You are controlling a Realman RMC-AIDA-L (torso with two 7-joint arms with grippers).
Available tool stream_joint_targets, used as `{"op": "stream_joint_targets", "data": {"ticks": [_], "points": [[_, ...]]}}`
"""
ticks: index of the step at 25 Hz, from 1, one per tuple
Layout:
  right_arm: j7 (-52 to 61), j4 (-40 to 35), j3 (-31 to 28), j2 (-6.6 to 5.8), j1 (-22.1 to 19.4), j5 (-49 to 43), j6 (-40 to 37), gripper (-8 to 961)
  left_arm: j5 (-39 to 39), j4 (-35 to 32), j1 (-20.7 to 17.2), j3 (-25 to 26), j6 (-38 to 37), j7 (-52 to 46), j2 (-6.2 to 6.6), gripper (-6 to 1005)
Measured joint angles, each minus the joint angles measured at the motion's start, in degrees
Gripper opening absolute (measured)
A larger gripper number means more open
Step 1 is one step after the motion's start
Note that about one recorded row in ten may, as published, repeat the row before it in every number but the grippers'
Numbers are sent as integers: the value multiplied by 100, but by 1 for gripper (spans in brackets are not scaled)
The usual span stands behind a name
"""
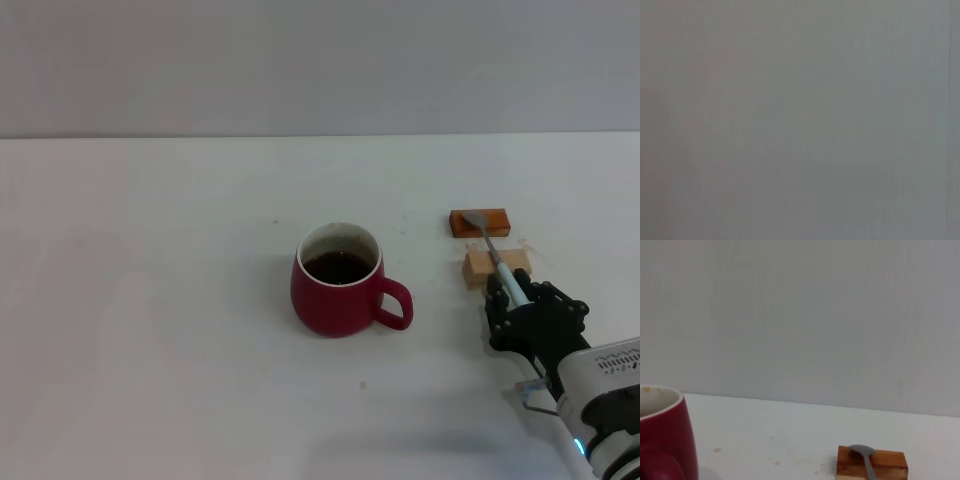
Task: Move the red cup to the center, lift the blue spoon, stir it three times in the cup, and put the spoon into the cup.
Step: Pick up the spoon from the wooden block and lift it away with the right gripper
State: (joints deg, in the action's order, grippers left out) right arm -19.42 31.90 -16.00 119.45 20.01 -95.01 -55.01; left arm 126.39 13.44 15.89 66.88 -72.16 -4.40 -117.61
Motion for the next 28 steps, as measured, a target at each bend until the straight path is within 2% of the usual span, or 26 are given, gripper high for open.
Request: {"op": "stream_joint_targets", "data": {"ticks": [18,28], "points": [[0,18,-1,-3,-33,0,-26,220,-10,21,8,0,1,0,2,859],[0,36,-51,-9,-41,0,-42,172,-26,3,2,13,-71,0,2,859]]}}
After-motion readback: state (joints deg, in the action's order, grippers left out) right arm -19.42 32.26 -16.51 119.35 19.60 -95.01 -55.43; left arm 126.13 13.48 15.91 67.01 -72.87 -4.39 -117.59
